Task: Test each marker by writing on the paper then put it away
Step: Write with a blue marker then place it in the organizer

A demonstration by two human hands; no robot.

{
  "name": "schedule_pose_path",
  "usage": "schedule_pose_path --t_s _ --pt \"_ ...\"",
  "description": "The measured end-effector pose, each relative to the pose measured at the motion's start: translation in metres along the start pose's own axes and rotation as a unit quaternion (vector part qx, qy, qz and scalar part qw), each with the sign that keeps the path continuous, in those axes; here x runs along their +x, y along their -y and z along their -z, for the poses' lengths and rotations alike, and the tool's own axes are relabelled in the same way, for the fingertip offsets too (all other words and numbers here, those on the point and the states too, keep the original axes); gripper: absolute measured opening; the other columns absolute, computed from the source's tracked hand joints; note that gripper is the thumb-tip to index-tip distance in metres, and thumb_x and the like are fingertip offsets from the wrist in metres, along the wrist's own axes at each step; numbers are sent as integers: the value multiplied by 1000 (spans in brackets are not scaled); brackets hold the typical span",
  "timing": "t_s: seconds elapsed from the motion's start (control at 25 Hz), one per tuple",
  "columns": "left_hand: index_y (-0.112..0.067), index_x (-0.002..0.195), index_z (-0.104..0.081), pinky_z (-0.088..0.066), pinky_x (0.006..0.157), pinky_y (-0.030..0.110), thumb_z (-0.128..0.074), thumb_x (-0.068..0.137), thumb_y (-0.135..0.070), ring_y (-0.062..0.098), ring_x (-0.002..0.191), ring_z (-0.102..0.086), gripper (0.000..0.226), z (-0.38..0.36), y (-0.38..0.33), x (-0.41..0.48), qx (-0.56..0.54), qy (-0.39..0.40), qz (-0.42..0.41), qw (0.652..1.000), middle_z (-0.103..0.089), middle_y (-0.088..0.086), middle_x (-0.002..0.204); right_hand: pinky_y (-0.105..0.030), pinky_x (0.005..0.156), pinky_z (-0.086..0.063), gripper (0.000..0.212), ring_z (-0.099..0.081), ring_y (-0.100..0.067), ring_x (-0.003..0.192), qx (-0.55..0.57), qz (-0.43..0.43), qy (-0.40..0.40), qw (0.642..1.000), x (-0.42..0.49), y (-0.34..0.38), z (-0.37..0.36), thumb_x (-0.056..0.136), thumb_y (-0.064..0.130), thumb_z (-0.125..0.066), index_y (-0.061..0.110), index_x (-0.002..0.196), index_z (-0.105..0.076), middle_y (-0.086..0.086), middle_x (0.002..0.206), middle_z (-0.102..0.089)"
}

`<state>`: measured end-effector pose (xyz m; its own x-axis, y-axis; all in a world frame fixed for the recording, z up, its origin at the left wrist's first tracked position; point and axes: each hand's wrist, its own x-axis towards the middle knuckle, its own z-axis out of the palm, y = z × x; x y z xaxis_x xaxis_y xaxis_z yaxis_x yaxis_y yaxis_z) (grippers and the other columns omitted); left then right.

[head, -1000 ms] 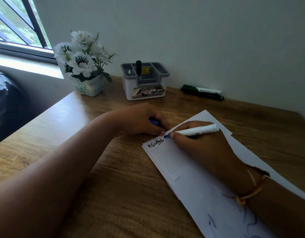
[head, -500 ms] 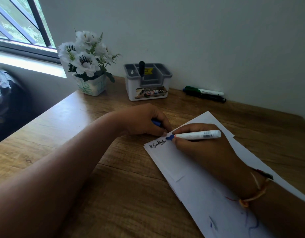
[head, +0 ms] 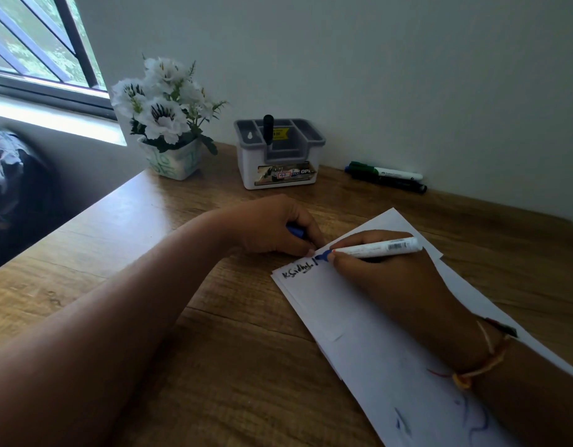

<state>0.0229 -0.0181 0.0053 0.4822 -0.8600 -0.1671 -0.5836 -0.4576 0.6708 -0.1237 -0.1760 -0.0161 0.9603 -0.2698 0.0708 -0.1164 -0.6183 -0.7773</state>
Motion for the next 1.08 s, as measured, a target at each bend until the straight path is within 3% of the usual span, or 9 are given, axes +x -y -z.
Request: schedule_pose_path --t_s 0.08,0.12,0.24,0.32,0.44,0.68,0.88,1.0,1.08 --pt "-42 97 -73 -44 86 17 -71 88 -23 -4 99 -61 22 0 0 0 0 0 1 1000 -69 -26 105 -22 94 -37 92 -52 -14 110 -23 -46 63 997 1 1 -5 66 84 -47 14 126 -57 -10 132 -56" --pt "-43 97 -73 -43 85 16 -71 89 -22 -5 99 -61 22 0 0 -1 1 2 2 1000 -68 -27 104 -26 97 -37 95 -50 -18 112 -43 -71 79 993 2 4 -5 59 88 -46 18 124 -54 -3 127 -55" --pt "-44 96 -71 -41 84 15 -70 89 -21 -6 99 -61 24 0 -1 0 2 5 2 1000 -67 -29 102 -19 75 -48 19 -62 -16 93 -51 -14 14 998 7 -2 -2 78 50 -67 35 86 -60 13 85 -58" --pt "-43 97 -71 -41 85 14 -70 89 -21 -7 99 -60 24 1 -1 0 1 6 2 1000 -66 -30 101 -17 72 -49 4 -62 -14 84 -63 -2 -4 998 8 -9 -1 83 33 -69 31 84 -66 8 84 -63" --pt "-43 99 -72 -41 85 13 -70 90 -20 -9 98 -60 24 1 -1 -1 2 10 1 1000 -66 -31 101 -24 73 -54 17 -63 -13 82 -52 -15 -26 998 6 -6 0 82 34 -69 21 93 -71 2 89 -68" --pt "-36 103 -74 -44 88 16 -70 90 -19 -3 100 -61 22 0 -1 0 5 3 -5 1000 -67 -27 104 -7 54 -40 13 -55 -1 68 -34 -36 -55 997 4 -5 0 82 37 -69 35 77 -57 14 76 -57" --pt "-45 93 -70 -42 87 16 -70 89 -20 -9 97 -60 25 0 -1 0 7 8 -4 1000 -66 -33 98 -9 59 -44 5 -60 -7 74 -57 -19 -15 998 5 -5 2 81 35 -69 31 83 -65 9 81 -64" --pt "-47 90 -69 -43 89 18 -70 89 -21 -6 99 -59 27 0 -2 0 5 7 -2 1000 -65 -33 99 -23 74 -50 23 -61 -14 84 -67 -39 -21 997 10 -10 -1 83 36 -68 20 99 -67 -1 93 -65" --pt "-47 91 -69 -43 88 18 -70 90 -21 -5 99 -59 27 0 -2 0 9 8 -2 1000 -64 -32 100 -17 65 -47 22 -60 -10 78 -53 -29 -33 998 8 -10 -1 82 35 -68 19 96 -68 1 89 -65"
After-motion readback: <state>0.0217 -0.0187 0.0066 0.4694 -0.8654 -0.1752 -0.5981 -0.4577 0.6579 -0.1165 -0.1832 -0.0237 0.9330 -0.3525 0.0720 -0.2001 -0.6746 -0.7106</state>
